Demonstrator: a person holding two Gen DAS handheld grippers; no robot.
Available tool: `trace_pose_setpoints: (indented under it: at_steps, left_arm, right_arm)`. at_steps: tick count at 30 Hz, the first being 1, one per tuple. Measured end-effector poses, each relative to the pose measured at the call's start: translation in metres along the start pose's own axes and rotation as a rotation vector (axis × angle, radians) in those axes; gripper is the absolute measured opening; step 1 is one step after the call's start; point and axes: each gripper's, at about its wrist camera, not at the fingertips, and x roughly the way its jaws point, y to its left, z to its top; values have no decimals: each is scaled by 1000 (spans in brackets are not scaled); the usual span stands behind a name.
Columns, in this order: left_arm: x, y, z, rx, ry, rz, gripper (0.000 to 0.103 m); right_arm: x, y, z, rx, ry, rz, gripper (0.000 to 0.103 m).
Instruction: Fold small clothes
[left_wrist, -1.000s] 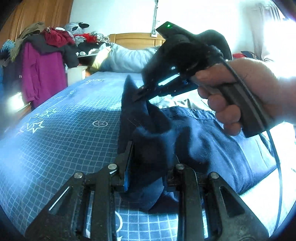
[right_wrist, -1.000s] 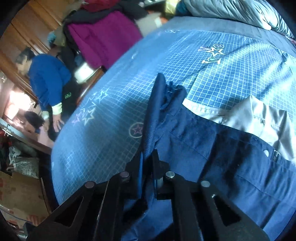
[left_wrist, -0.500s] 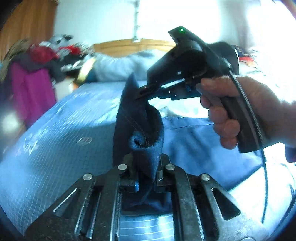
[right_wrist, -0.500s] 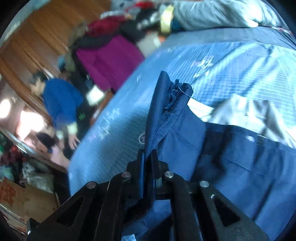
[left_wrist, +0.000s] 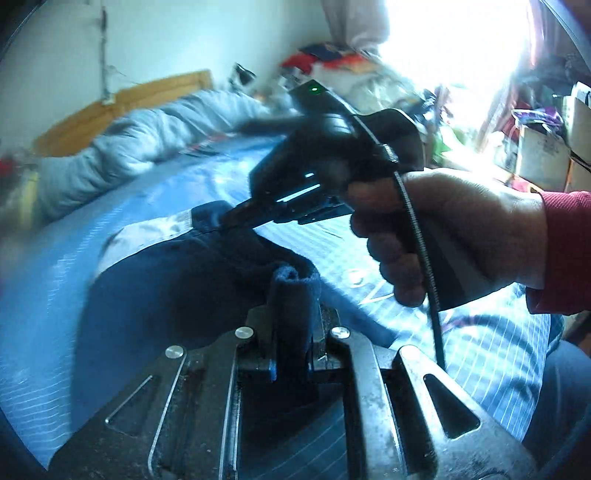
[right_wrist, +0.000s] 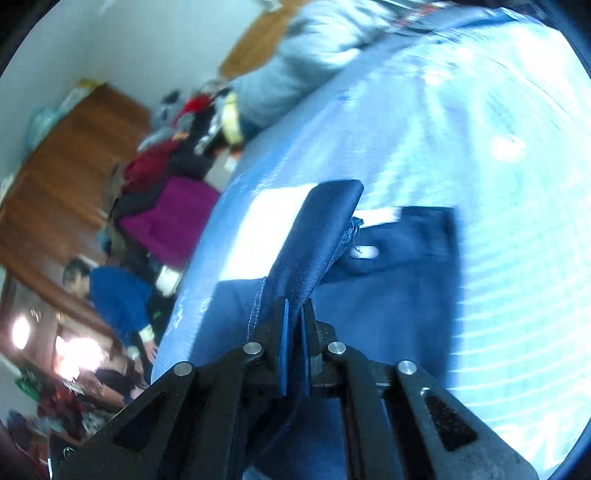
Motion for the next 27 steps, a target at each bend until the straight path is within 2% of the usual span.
trace_pose_setpoints:
  at_steps: [3, 7, 10, 11, 12, 13, 15, 17, 18, 19, 20, 22, 25, 27]
  left_arm:
    - [29, -11, 6, 4, 56, -37, 11]
    - [56, -25, 2, 6, 141, -59, 16]
    - [62, -33, -2, 34, 184, -62, 31]
    - [57, -35, -2, 48, 179, -65, 41]
    - [48, -39, -3, 62, 177, -62, 57]
    - [45, -42, -3, 68, 183, -62, 63]
    - [23, -40, -4, 71, 168, -70, 65]
    - [-15, -42, -11, 64, 110, -56, 67]
    - [-44, -39, -15, 50, 69, -41, 70]
    - [-64, -35, -19, 33, 37, -20, 73]
    - [-82, -30, -24, 12, 12, 6, 77]
    - [-118, -10, -37, -42, -27, 86, 77]
    - [-142, 24, -56, -147, -19, 198, 77]
    - [-143, 43, -68, -201, 19, 236, 76]
  right_arm:
    - [-1, -38, 9, 46, 23, 10, 7]
    - [9, -69, 16, 52, 72, 4, 7]
    - [13, -86, 13, 72, 92, 19, 9]
    - [15, -88, 9, 73, 101, 10, 11]
    - [14, -91, 7, 78, 106, 12, 13]
    - [12, -91, 5, 84, 110, 13, 15]
    - [-2, -81, 0, 71, 103, -10, 24]
    - [-27, -61, -10, 21, 70, -8, 28]
    - [-42, -50, -16, -10, 47, -11, 33]
    - [-54, -38, -23, -37, 28, -14, 38]
    - [-68, -27, -34, -62, 14, -10, 40]
    - [-83, -9, -57, -105, 20, -15, 40]
    - [-86, 9, -86, -155, 48, -69, 41]
    - [-79, 10, -101, -179, 71, -135, 44]
